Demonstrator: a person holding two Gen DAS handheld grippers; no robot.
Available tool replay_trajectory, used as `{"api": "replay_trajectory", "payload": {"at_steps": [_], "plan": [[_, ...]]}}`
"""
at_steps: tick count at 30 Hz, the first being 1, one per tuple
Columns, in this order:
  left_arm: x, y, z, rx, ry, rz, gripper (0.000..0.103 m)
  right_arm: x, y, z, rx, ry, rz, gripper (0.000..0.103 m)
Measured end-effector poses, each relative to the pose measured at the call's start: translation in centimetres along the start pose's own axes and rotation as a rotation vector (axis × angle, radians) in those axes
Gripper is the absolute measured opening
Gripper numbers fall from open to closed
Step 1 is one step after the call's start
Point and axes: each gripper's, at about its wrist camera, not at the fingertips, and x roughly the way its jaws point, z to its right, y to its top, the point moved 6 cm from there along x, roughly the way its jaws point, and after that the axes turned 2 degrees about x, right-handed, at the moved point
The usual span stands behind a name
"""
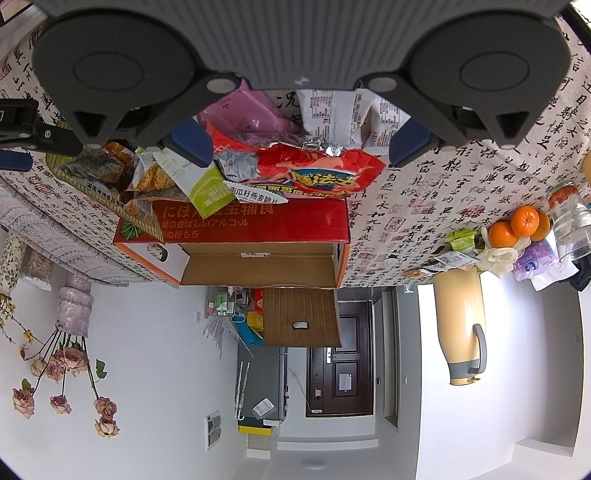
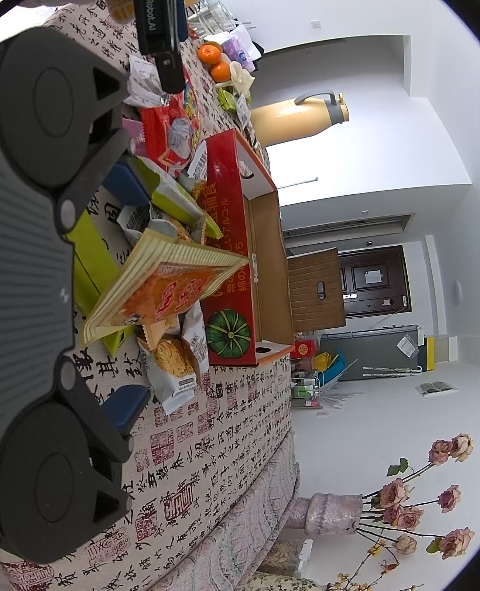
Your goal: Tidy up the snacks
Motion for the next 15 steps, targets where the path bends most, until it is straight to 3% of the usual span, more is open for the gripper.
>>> {"api": "replay_trajectory", "payload": {"at_steps": [15], "plan": [[-0.11, -0.58, -0.33, -0.009, -0.01, -0.005, 0.103, -0.28, 0.06, -0.25, -0.006, -0.005, -0.002, 0.103]]}}
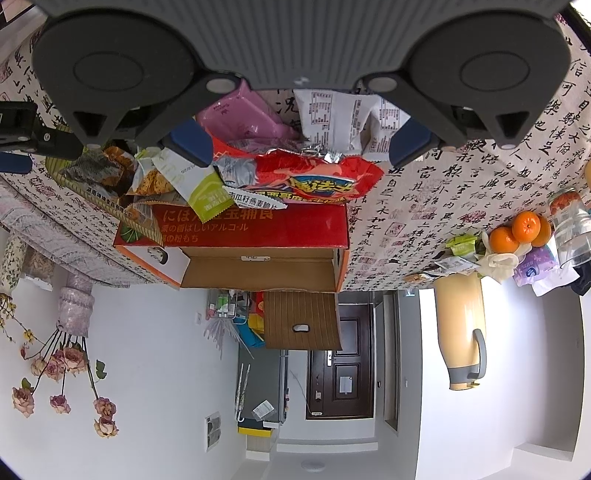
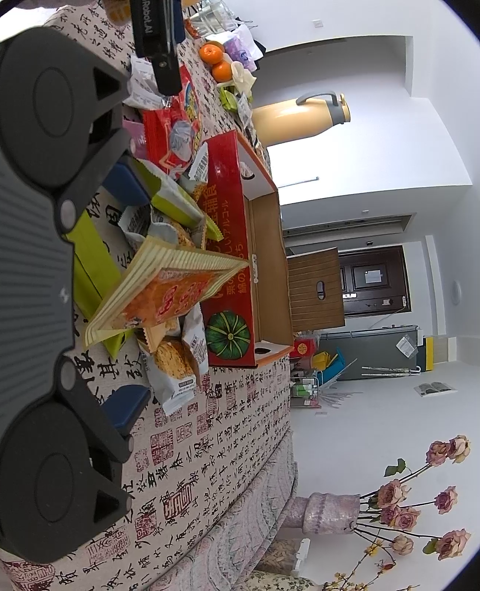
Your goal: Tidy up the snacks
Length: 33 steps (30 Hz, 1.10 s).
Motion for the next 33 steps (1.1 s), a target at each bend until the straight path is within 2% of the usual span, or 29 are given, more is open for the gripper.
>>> {"api": "replay_trajectory", "payload": {"at_steps": [23, 33], "plan": [[-0.2, -0.6, 0.3, 0.002, -0.005, -0.005, 0.103, -0.2, -0.2, -0.5, -0.008, -0.002, -0.008, 0.103], [-0.5, -1.7, 0.1, -0.003, -0.015, -0.032, 0.103, -0.1, -2.0, -1.3, -0.013, -0.013, -0.063, 0.103]]}}
